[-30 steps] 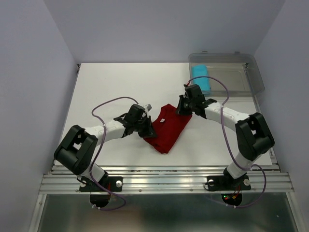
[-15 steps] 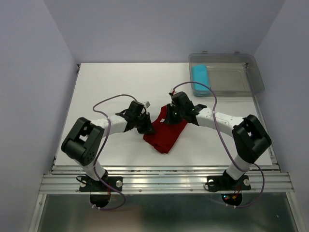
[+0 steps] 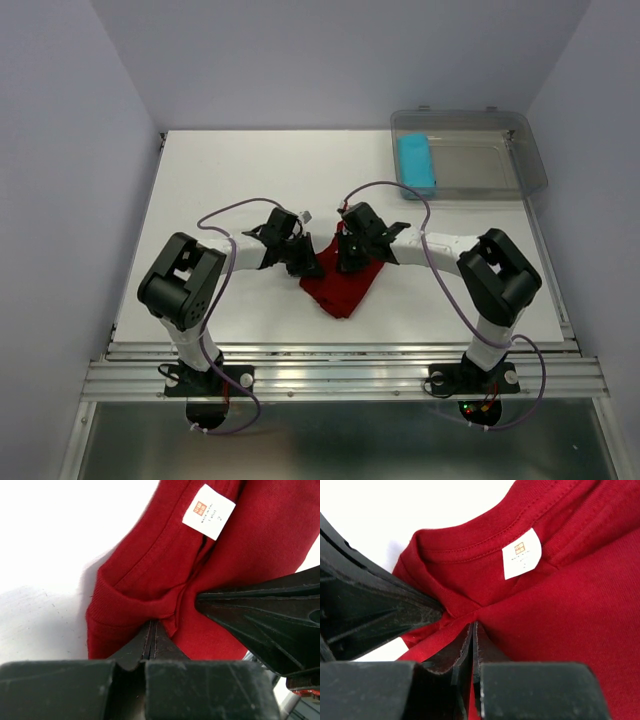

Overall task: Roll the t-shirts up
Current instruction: Roll the T-shirt to the center of the board.

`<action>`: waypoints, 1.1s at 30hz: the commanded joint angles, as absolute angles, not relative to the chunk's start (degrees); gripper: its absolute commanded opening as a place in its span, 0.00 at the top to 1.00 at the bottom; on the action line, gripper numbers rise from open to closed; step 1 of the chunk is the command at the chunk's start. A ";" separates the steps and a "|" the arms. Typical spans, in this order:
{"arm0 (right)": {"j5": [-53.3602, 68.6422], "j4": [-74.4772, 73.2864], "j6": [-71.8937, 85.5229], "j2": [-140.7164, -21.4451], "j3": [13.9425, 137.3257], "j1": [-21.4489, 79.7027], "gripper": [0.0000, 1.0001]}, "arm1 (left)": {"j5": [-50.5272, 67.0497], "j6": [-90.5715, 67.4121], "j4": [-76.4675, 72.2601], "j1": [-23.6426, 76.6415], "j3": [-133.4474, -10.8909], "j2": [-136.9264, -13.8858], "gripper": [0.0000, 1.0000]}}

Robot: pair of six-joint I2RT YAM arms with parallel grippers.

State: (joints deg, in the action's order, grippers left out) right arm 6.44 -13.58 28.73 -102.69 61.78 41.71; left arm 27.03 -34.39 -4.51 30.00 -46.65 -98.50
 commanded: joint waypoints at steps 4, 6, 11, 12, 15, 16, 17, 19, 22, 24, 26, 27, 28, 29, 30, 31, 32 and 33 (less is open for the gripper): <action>2.99 -23.99 24.43 -100.64 57.84 42.19 0.93 | 22.85 -31.47 -2.11 27.69 -45.79 -102.04 1.00; 1.67 -25.04 24.52 -99.41 56.87 42.19 0.93 | 22.33 -30.94 -1.67 27.25 -46.05 -102.13 1.00; 2.80 -25.84 24.17 -96.42 54.50 42.19 0.93 | 21.88 -30.15 -1.41 26.46 -46.40 -102.30 1.00; 3.42 -25.75 23.91 -96.24 54.32 42.19 0.93 | 22.06 -30.06 -1.32 26.37 -46.58 -102.65 1.00; 5.97 -25.66 22.68 -96.06 54.49 42.19 0.94 | 22.32 -29.79 -1.41 26.37 -47.11 -103.27 1.00; 6.67 -25.66 22.33 -96.15 54.49 42.19 0.94 | 22.32 -29.71 -1.41 26.28 -47.28 -103.36 1.00; 8.85 -25.32 21.63 -96.15 54.49 42.19 0.95 | 22.32 -29.71 -1.41 26.28 -47.46 -103.45 1.00; 10.45 -25.31 20.22 -96.24 54.41 42.19 0.95 | 22.41 -29.71 -1.32 26.28 -47.46 -103.27 1.00; 11.25 -25.84 19.25 -96.07 54.67 42.19 0.96 | 22.50 -29.45 -0.79 26.28 -47.72 -101.96 1.00; 8.28 -26.72 19.68 -94.84 55.81 42.19 0.95 | 22.15 -29.36 -0.09 26.37 -48.34 -98.99 1.00; 3.29 -26.72 21.00 -93.17 57.21 42.19 0.92 | 20.05 -28.74 2.45 26.37 -50.08 -96.34 1.00; 2.12 -26.63 21.61 -92.29 57.56 41.32 0.90 | 18.91 -28.31 4.98 26.45 -50.88 -93.63 1.00; 1.24 -26.54 23.10 -90.46 57.92 39.48 0.87 | 16.55 -27.26 6.40 26.54 -51.85 -92.39 1.00; 0.27 -25.93 23.99 -89.48 58.27 38.42 0.86 | 15.39 -26.72 8.85 26.54 -53.77 -90.02 1.00; -1.56 -25.58 25.39 -87.38 58.27 36.32 0.83 | 13.38 -26.11 10.27 26.54 -54.83 -88.96 1.00; -2.45 -24.79 26.10 -86.32 58.18 35.34 0.82 | 12.40 -25.49 11.50 26.54 -55.89 -88.08 0.99; -3.68 -24.52 26.63 -85.26 58.10 34.46 0.82 | 11.70 -24.36 13.43 26.54 -57.64 -87.20 0.98; -4.39 -24.43 27.67 -84.21 57.66 33.58 0.81 | 10.56 -23.91 14.40 26.63 -58.35 -85.80 0.96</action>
